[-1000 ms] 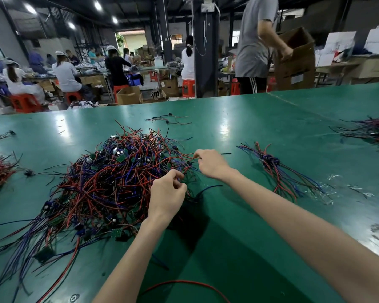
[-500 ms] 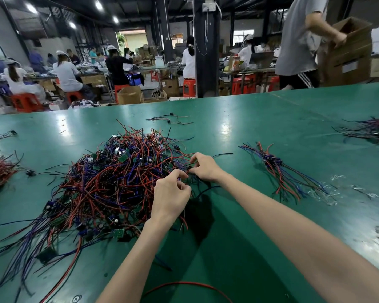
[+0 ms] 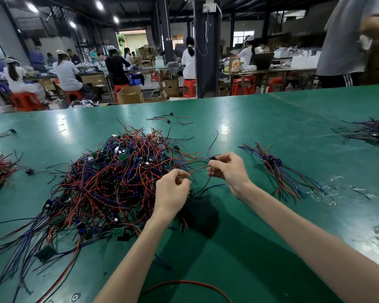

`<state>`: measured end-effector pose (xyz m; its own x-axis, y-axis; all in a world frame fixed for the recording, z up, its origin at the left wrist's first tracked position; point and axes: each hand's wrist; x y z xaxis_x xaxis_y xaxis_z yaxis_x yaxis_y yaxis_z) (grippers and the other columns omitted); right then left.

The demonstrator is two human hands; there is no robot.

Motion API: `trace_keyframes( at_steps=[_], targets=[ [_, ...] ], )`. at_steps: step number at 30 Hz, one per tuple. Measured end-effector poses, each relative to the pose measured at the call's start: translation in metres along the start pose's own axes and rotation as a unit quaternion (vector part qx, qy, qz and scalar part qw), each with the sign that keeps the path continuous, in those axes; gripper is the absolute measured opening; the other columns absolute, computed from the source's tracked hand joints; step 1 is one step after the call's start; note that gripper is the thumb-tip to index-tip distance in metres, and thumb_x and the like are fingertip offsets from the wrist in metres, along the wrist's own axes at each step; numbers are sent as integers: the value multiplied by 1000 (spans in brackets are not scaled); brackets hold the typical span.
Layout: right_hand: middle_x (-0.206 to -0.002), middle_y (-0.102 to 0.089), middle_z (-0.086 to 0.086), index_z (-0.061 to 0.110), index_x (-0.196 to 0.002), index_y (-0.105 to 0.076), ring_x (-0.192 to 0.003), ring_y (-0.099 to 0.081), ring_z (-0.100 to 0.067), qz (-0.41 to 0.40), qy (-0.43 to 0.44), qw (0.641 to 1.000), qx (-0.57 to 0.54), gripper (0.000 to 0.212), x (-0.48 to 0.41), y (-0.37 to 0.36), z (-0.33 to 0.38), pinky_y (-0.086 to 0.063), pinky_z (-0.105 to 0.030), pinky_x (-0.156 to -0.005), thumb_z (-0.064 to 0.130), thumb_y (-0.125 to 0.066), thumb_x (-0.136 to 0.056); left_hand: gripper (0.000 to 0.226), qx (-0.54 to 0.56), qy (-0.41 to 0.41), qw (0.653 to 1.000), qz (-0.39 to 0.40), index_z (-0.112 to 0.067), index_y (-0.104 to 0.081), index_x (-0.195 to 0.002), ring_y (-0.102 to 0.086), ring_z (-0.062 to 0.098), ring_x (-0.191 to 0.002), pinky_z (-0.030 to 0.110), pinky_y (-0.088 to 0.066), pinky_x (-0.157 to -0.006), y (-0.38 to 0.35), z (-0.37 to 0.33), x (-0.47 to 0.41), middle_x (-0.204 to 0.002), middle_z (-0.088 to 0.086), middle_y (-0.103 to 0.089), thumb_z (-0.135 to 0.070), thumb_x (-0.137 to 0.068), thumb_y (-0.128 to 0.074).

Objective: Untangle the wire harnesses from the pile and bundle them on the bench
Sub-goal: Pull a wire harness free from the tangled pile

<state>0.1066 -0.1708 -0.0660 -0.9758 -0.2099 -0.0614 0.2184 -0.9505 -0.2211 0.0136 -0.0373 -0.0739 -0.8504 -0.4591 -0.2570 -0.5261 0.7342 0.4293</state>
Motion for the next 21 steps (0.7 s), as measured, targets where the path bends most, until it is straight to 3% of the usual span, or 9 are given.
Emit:
trace_keyframes(
  at_steps=[4,7,13,16,18,21],
  targets=[
    [-76,-56,-12,0,-105,-53,-53,-61,-15,61,-59,993,-77,22,20,2,5,-55,-26,-54,-9,-58,-86,15,104,12,994,25,-16,-69,-87,-66,13,-70,30,-58,-70,-3,-5,1,-84,7,-71,-7,-91,-57],
    [-74,-59,-8,3,-97,-63,-53,-61,-13,132,-81,986,-63,17,30,3,9,-53,-25,-51,-9,-58,-85,12,160,29,985,51,-15,-69,-94,-66,18,-82,30,-57,-73,-6,-3,1,-91,8,-71,-11,-93,-58],
    [-74,-65,-5,4,-93,-66,-57,-61,-12,178,-83,979,-57,18,38,4,13,-54,-25,-51,-9,-60,-82,20,234,32,968,83,-22,-70,-92,-65,11,-79,27,-55,-76,-8,-3,2,-83,-3,-71,-6,-92,-59],
    [-75,-65,-6,2,-96,-64,-59,-63,-14,186,-87,975,-90,19,38,7,17,-55,-28,-54,-9,-59,-82,29,178,-7,979,98,-26,-70,-88,-64,7,-76,23,-54,-74,-7,-3,4,-81,-8,-72,0,-91,-58],
    [-75,-65,-6,2,-97,-63,-61,-64,-15,183,-81,972,-120,20,36,10,20,-56,-28,-58,-9,-59,-80,22,65,-77,991,85,-21,-71,-91,-62,1,-73,15,-49,-72,-7,-3,6,-81,-10,-70,-1,-88,-63],
    [-76,-66,-5,5,-94,-65,-68,-63,-14,162,-59,976,-134,25,31,12,23,-56,-26,-70,-2,-65,-70,6,-54,-161,985,38,-12,-72,-91,-57,12,-74,22,-46,-72,-8,-4,9,-83,3,-60,-13,-86,-69]
  ],
)
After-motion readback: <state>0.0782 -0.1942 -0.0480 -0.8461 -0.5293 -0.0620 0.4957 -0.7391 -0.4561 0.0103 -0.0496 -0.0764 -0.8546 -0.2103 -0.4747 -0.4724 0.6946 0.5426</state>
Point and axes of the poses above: each hand's wrist, its own x-axis away from the middle knuckle, its own y-axis out of the back of the hand, z = x × y
